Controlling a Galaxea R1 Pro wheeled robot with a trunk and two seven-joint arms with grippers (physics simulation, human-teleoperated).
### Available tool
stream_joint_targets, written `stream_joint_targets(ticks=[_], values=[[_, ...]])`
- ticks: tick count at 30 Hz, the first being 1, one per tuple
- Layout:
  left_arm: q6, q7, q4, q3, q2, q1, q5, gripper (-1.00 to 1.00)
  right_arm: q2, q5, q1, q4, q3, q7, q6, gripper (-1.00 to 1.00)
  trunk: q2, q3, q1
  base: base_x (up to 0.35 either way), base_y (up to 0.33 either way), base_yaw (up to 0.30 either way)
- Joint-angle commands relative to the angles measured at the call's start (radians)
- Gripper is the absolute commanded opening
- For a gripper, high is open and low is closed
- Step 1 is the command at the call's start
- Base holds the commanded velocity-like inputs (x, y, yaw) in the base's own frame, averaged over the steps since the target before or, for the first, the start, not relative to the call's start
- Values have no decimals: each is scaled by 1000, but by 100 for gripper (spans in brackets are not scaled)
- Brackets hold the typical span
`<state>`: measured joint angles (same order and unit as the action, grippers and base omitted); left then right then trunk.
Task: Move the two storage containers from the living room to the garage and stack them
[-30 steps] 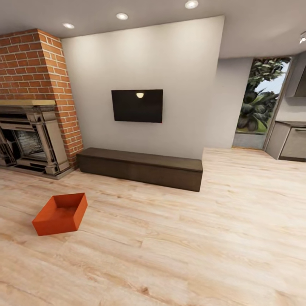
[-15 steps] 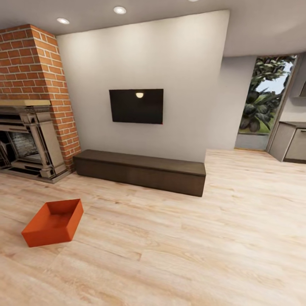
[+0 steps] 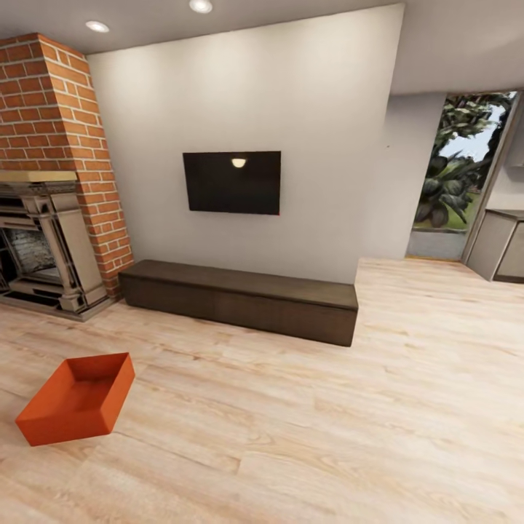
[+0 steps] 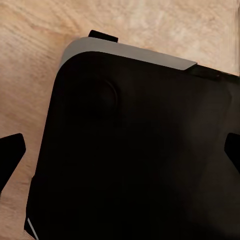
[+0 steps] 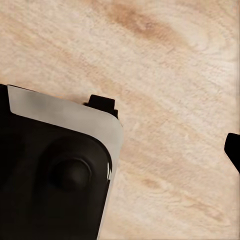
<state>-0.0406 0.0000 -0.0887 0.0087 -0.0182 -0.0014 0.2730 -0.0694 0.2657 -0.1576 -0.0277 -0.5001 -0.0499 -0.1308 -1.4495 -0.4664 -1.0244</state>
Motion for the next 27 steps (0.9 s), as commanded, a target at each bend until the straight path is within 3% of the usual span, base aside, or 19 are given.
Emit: stream_joint_targets(ticks=[1, 27], values=[[-2, 0, 0, 0, 0, 0, 5, 100, 0, 11, -1, -3, -8, -5, -5, 100, 0, -1, -1, 324, 0, 0], [-2, 0, 0, 0, 0, 0, 5, 100, 5, 13, -1, -3, -2, -5, -9, 100, 0, -1, -1, 324, 0, 0]])
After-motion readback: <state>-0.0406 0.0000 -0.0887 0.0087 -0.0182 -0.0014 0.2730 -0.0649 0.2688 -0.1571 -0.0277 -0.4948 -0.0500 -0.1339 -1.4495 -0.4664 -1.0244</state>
